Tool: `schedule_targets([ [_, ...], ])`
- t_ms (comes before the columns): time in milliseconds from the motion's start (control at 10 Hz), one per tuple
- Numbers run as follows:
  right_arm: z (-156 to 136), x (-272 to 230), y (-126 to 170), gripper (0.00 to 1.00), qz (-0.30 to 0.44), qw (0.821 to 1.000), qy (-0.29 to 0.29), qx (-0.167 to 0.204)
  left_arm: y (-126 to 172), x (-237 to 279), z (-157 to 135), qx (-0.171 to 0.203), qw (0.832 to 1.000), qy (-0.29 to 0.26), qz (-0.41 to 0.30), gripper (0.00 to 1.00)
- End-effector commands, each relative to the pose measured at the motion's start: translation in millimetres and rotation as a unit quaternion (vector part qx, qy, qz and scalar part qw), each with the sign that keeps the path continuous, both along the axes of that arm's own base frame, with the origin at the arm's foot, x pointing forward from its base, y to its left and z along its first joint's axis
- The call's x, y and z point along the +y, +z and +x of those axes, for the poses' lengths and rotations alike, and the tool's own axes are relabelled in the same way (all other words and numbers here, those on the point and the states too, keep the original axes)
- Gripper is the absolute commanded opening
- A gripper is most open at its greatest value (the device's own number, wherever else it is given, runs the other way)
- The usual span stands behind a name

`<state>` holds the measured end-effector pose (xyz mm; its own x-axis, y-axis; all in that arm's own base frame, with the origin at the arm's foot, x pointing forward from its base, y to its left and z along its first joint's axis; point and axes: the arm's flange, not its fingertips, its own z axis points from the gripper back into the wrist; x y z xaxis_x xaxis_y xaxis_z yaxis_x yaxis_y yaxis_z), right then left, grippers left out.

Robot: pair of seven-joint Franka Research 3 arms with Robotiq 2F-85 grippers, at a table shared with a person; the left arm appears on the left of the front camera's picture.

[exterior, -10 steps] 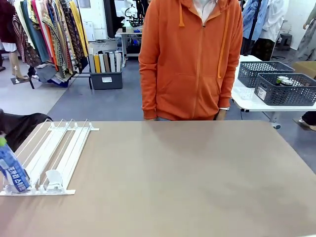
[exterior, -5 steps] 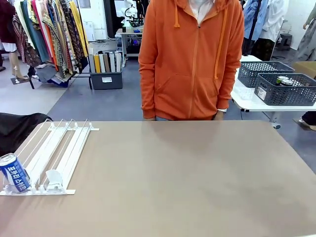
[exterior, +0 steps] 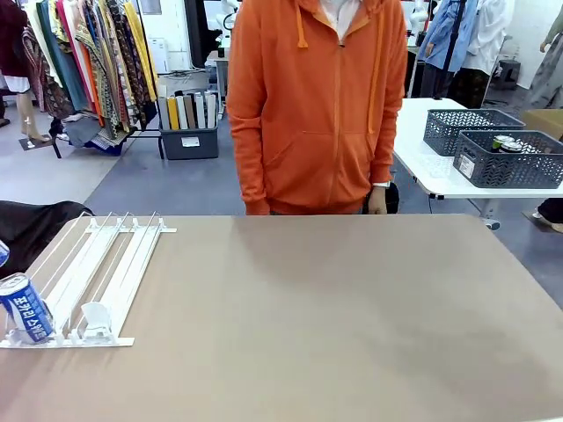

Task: Retrieve and store the cans from the dispenser.
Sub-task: Pick up one can from the Automatic Can Dispenser and place it in the middle of the table.

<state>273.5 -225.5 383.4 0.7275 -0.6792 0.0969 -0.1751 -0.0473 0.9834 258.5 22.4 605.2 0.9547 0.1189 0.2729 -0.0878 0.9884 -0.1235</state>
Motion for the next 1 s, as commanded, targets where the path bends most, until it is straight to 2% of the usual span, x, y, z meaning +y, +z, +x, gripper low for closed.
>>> schedule_targets([
  [0, -3, -1, 5, 1.00, 0.004, 1.000, 0.004, 0.004, -1, -34, 32, -0.040, 0.998, -0.052, -0.017, 0.00],
  [200, -3, -1, 5, 1.00, 0.004, 1.000, 0.004, 0.004, -3, -117, 89, -0.072, 0.989, -0.123, -0.040, 0.00],
  [300, -3, -1, 5, 1.00, 0.004, 1.000, 0.004, 0.004, -16, -170, 117, -0.054, 0.978, -0.185, -0.075, 0.00],
  [400, -3, -1, 5, 1.00, 0.004, 1.000, 0.004, 0.004, -41, -232, 136, -0.012, 0.960, -0.255, -0.114, 0.00],
  [500, -3, -1, 5, 1.00, 0.004, 1.000, 0.004, 0.004, -63, -279, 146, 0.024, 0.947, -0.288, -0.137, 0.00],
  [700, -3, -1, 5, 1.00, 0.004, 1.000, 0.004, 0.004, -106, -353, 156, 0.060, 0.938, -0.322, -0.114, 0.00],
  [900, -3, -1, 5, 1.00, 0.004, 1.000, 0.004, 0.004, -143, -419, 153, 0.048, 0.944, -0.324, -0.045, 0.00],
])
